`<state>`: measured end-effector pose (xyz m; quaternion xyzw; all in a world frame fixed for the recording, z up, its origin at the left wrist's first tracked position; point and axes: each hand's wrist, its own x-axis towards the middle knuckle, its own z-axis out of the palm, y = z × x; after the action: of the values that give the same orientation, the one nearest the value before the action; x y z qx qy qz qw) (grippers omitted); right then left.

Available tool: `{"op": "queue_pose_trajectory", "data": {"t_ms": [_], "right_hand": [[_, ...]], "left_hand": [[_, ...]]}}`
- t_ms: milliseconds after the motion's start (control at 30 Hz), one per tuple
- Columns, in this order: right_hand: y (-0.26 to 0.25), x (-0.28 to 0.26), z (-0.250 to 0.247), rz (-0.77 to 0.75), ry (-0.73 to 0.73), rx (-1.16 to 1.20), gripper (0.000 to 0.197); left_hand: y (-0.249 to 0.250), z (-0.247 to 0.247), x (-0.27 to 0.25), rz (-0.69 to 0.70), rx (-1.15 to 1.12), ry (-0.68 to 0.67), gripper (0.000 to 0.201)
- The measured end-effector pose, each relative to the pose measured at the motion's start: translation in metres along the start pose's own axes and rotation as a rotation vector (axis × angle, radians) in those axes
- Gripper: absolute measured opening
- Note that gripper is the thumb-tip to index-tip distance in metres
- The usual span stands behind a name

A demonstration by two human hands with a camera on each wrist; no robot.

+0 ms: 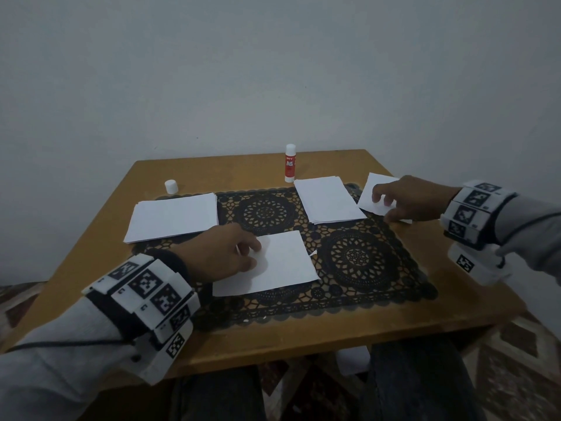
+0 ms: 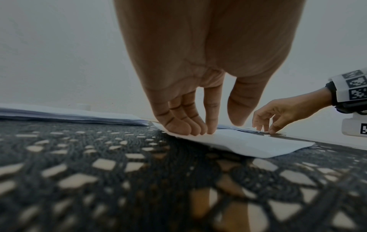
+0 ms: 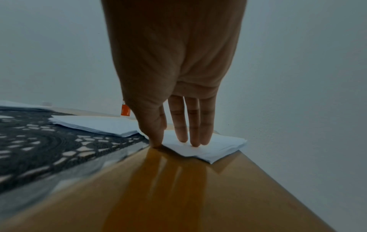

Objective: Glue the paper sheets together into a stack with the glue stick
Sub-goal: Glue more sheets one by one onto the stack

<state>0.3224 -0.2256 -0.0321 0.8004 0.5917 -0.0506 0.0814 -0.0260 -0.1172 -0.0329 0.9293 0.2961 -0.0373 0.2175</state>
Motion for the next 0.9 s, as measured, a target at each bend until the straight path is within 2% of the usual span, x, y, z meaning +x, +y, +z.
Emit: {"op": "queue_pose_trajectory", "data": {"t_ms": [167,267,467,600,700,767,833,900], "right_hand": [[-0.005,-0.002,0.012,-0.024,0.102,-0.146,0.019],[-0.008,0.0,0.019,-0.001,0.179,-0.22,0.022],[-0.002,0.001,-0.002,0.077,0.445,-0.018,0.018],[-0.005,-0.009,-0.024,0.057,0.631,0.06,0.017],[-0.035,-0.027,-0.045,-0.062,0.741,0.236,0.016],[-0.063,-0.041,-0.057,-0.135,0.765,0.424,0.014],[-0.091,-0.054,-0.064,-0.197,0.687,0.725,0.014],[-0.11,-0.063,-0.066,-0.248,0.543,1.064,0.015]], "left_hand": [[-0.001,0.001,0.0,0.006,0.0,0.007,0.035],[-0.002,0.001,0.001,0.004,0.001,0.008,0.035],[-0.003,0.003,0.004,-0.001,0.017,0.02,0.034],[-0.005,0.004,0.006,0.018,0.028,0.074,0.032],[-0.007,0.005,0.007,0.039,0.028,0.133,0.031],[-0.01,0.006,0.008,0.057,0.018,0.18,0.028],[-0.011,0.007,0.008,0.054,-0.117,0.216,0.021],[-0.01,0.006,0.006,0.061,-0.345,0.26,0.028]]}}
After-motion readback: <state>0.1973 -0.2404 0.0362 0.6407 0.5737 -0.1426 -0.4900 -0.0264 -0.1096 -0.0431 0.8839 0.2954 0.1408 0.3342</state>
